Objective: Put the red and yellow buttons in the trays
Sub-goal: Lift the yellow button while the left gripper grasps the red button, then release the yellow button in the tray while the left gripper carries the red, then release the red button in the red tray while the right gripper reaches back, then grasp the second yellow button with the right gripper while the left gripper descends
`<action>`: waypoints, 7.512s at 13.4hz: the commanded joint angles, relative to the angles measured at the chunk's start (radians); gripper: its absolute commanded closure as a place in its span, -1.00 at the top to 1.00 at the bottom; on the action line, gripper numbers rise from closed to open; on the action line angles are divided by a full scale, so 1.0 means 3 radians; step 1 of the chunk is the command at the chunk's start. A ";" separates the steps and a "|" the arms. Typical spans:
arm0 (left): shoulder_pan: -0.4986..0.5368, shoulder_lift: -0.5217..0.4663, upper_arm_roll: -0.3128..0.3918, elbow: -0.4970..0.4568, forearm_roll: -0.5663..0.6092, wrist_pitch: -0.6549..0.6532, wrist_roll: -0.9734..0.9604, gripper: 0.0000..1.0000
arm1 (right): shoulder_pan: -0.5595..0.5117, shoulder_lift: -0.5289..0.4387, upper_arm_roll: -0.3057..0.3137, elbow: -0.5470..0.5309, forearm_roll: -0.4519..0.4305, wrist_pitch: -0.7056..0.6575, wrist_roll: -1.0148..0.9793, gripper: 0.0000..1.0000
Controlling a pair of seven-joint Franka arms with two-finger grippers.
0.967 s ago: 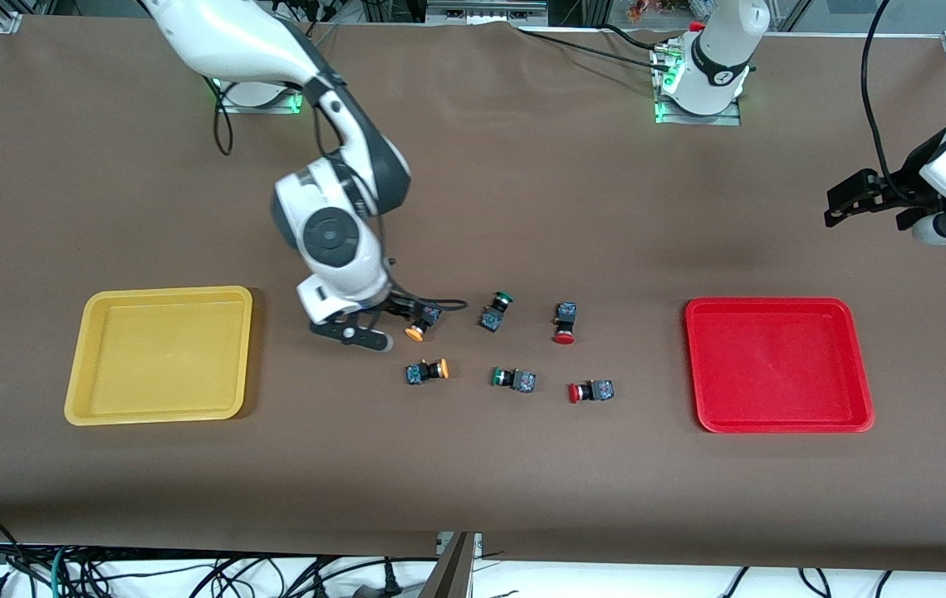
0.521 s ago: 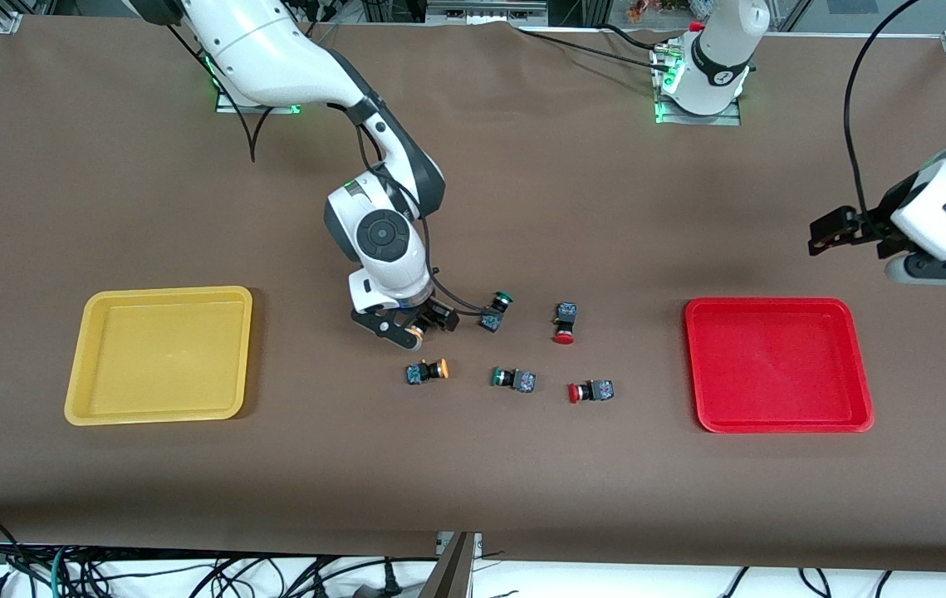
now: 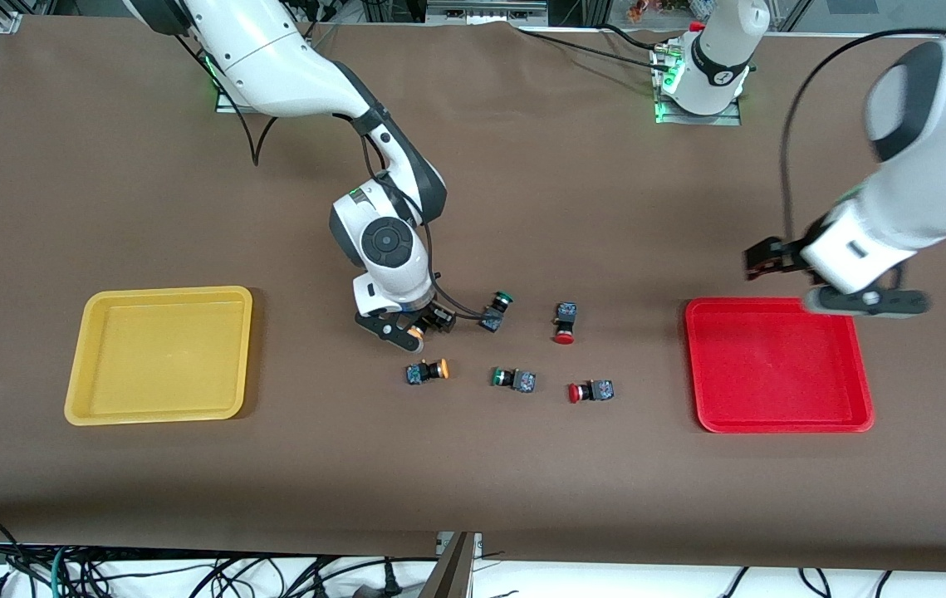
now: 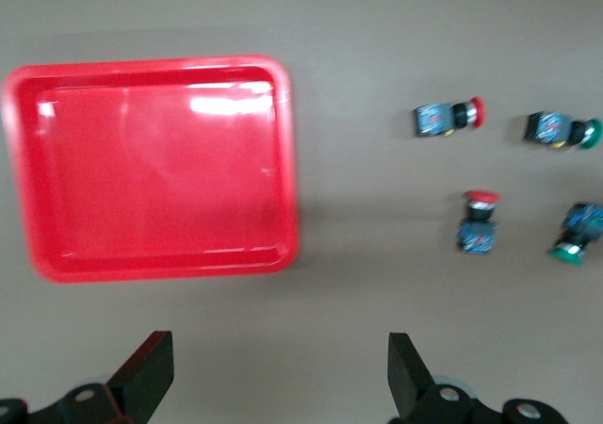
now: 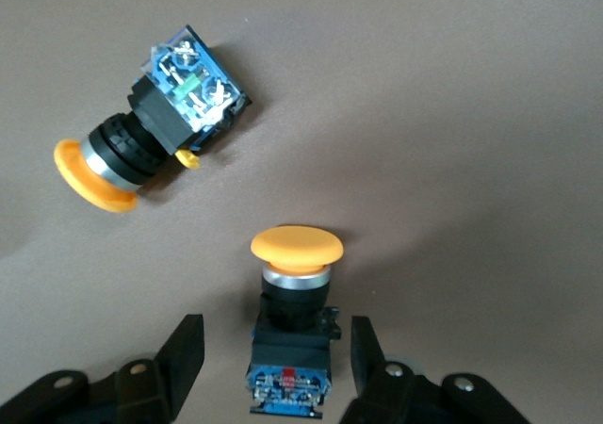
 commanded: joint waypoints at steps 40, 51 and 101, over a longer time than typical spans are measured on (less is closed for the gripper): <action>-0.0138 0.0981 -0.0359 -0.0032 0.0344 0.0887 -0.1332 -0.92 | -0.2601 -0.0224 -0.0277 0.0010 -0.0027 -0.0649 -0.5363 -0.80; 0.0912 0.1481 -0.0324 -0.0083 0.0420 0.1310 -0.0171 -0.88 | -0.2545 -0.0290 -0.0109 0.0041 0.0045 -0.0756 -0.5267 0.84; -0.0514 0.2304 -0.0334 0.1037 0.0855 0.1561 0.3618 1.00 | -0.0478 0.0457 -0.0042 0.1151 -0.0221 -0.0468 0.0176 -1.00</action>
